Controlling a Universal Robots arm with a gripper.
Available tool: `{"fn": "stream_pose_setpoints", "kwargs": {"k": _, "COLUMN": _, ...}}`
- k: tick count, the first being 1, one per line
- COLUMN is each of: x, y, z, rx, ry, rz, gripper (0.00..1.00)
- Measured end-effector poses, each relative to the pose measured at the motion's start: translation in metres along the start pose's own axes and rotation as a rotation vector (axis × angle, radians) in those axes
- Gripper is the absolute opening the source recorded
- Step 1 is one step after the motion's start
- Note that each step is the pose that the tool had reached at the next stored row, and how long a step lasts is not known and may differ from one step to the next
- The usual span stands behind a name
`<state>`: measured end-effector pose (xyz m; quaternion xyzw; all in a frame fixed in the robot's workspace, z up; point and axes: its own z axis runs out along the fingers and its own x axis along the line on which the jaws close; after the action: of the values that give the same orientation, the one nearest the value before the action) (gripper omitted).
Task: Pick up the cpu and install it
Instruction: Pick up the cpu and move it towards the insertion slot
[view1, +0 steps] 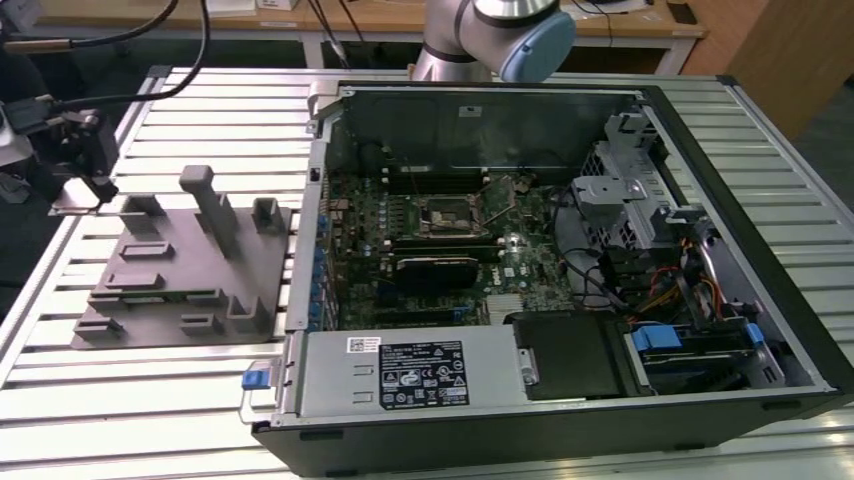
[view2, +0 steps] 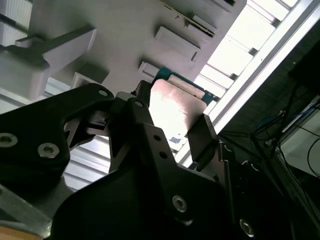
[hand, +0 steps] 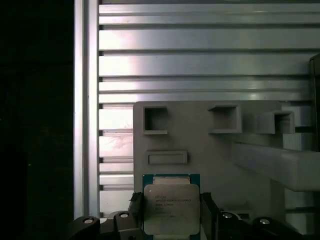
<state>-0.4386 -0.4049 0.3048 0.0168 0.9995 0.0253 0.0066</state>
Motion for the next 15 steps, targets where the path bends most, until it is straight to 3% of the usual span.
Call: {"fn": "stream_pose_setpoints", "kwargs": {"k": 15, "x": -0.0005, "y": 0.0027, "z": -0.0442, "rx": 0.0000, "ry": -0.0004, "rz": 0.000, "gripper": 0.54}}
